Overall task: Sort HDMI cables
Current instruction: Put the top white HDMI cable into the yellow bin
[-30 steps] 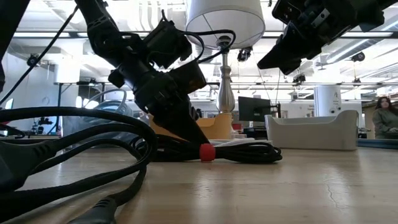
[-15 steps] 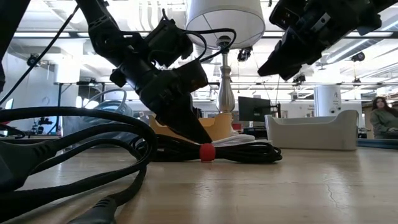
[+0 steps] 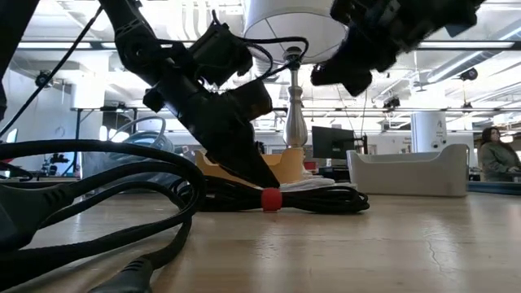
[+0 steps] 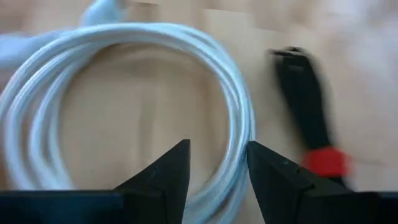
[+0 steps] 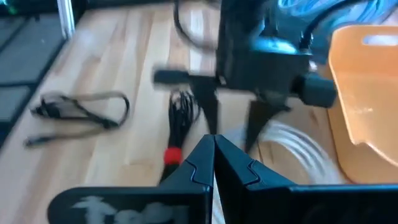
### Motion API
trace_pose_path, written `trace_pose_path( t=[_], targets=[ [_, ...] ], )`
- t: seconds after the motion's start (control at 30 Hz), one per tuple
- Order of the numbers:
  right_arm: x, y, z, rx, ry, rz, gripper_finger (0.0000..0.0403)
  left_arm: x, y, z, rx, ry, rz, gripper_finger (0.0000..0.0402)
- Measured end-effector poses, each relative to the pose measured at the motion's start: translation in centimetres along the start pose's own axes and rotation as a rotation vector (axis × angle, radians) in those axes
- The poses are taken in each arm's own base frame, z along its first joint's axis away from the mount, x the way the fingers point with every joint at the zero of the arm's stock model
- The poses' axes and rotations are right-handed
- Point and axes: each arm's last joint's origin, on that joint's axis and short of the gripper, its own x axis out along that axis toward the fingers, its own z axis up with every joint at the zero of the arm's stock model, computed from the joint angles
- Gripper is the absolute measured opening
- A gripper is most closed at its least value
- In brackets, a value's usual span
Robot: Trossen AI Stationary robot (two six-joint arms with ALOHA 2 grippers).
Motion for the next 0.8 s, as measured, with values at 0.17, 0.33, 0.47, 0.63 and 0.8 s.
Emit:
trace_pose_path(
  t=[0.17, 0.33, 0.47, 0.63, 0.8],
  targets=[
    [0.3, 0.8, 0.2, 0.042, 0.010, 0.018, 0.0009, 0.0, 0.4, 0.1, -0.005, -0.017, 0.137, 0.0161],
    [0.5, 1.8, -0.3, 0.022, 0.011, -0.014, 0.0009, 0.0, 0.5, 0.1, -0.007, -0.019, 0.149, 0.0161],
    [0.5, 2.3, -0.6, 0.008, 0.009, -0.046, 0.0009, 0.0, 0.5, 0.1, -0.008, -0.018, 0.150, 0.0161],
    [0.5, 2.2, -0.5, 0.007, -0.008, -0.091, 0.0009, 0.0, 0.5, 0.1, -0.008, -0.018, 0.150, 0.0161],
    [0.5, 2.3, -0.5, 0.003, -0.010, -0.089, 0.0009, 0.0, 0.5, 0.1, -0.008, -0.019, 0.151, 0.0161]
  ],
)
